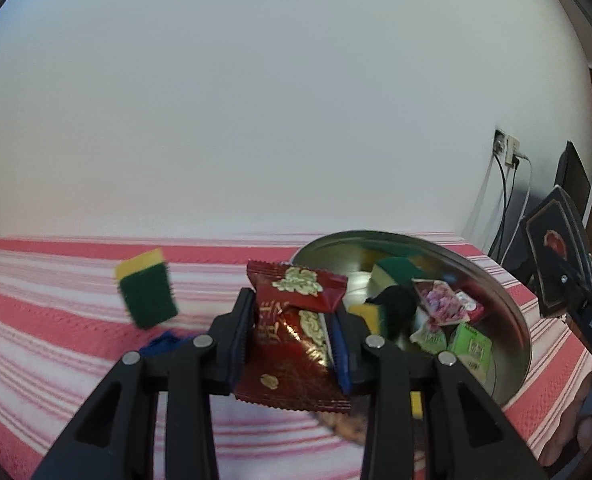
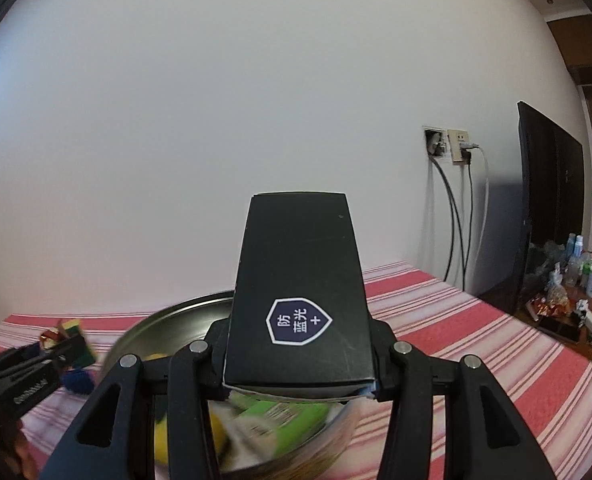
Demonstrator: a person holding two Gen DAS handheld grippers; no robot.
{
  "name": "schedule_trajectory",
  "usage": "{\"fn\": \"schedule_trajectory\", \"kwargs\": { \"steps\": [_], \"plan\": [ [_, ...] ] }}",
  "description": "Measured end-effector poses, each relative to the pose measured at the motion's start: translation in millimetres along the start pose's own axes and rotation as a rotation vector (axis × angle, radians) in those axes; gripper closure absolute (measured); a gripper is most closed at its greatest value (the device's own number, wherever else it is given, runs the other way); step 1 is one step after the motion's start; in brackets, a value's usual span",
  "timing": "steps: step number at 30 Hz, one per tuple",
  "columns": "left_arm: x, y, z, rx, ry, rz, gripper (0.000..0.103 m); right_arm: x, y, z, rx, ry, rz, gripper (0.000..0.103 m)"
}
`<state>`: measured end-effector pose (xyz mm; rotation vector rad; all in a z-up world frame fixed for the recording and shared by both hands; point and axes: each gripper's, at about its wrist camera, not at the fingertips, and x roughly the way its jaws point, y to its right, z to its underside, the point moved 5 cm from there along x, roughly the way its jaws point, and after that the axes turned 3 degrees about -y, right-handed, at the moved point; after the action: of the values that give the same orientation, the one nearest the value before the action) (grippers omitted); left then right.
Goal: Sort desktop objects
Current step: 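Carry the red wrapper and black box over the tin, then open both grippers to drop the wrapper and black box into the tin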
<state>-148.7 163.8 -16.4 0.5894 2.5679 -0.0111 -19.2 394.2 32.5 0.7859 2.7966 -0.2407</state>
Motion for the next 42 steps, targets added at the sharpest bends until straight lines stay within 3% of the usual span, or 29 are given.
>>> {"fn": "schedule_trajectory", "kwargs": {
  "steps": [4,12,18,20,22,23,24,25,29,36,39,42],
  "plan": [
    [19.8,19.2,-17.7,0.031,-0.017,0.003,0.068,18.8,5.4,0.1,0.012,-0.053,-0.007,0.053],
    [76.0,53.0,-45.4,0.093,-0.127,-0.012,0.068,61.0,2.6,7.0,-0.02,-0.152,-0.047,0.053],
    [107.7,62.2,-53.1,0.109,-0.223,-0.082,0.066,75.4,-4.6,13.1,-0.039,-0.21,-0.103,0.052],
    [113.2,62.7,-55.0,0.105,-0.255,-0.098,0.056,79.3,-8.3,13.5,-0.038,-0.228,-0.13,0.051],
    [116.7,65.7,-55.7,0.124,-0.276,-0.122,0.015,81.3,-11.5,14.4,-0.047,-0.239,-0.145,0.045],
    [116.2,66.8,-55.7,0.135,-0.276,-0.141,0.009,81.6,-11.8,14.9,-0.056,-0.239,-0.137,0.038],
    [114.6,68.3,-56.3,0.145,-0.267,-0.155,0.003,80.1,-12.9,14.6,-0.068,-0.231,-0.122,0.025],
    [112.6,69.9,-57.1,0.152,-0.254,-0.162,0.002,74.6,-13.2,12.9,-0.078,-0.2,-0.102,0.02],
    [100.2,69.5,-55.8,0.128,-0.215,-0.172,0.001,47.3,-13.8,3.5,-0.105,-0.039,-0.046,0.02],
    [70.2,61.3,-58.1,0.101,-0.119,-0.175,0.001,17.3,2.2,-8.0,-0.023,0.097,-0.024,0.02],
    [55.9,46.6,-57.4,0.072,-0.063,-0.174,0.001,0.1,7.3,-12.6,0.029,0.171,-0.022,0.005],
    [43.9,31.0,-49.2,0.049,-0.026,-0.182,0.001,-8.5,6.1,-13.3,0.046,0.211,-0.03,0.004]
  ]
}}
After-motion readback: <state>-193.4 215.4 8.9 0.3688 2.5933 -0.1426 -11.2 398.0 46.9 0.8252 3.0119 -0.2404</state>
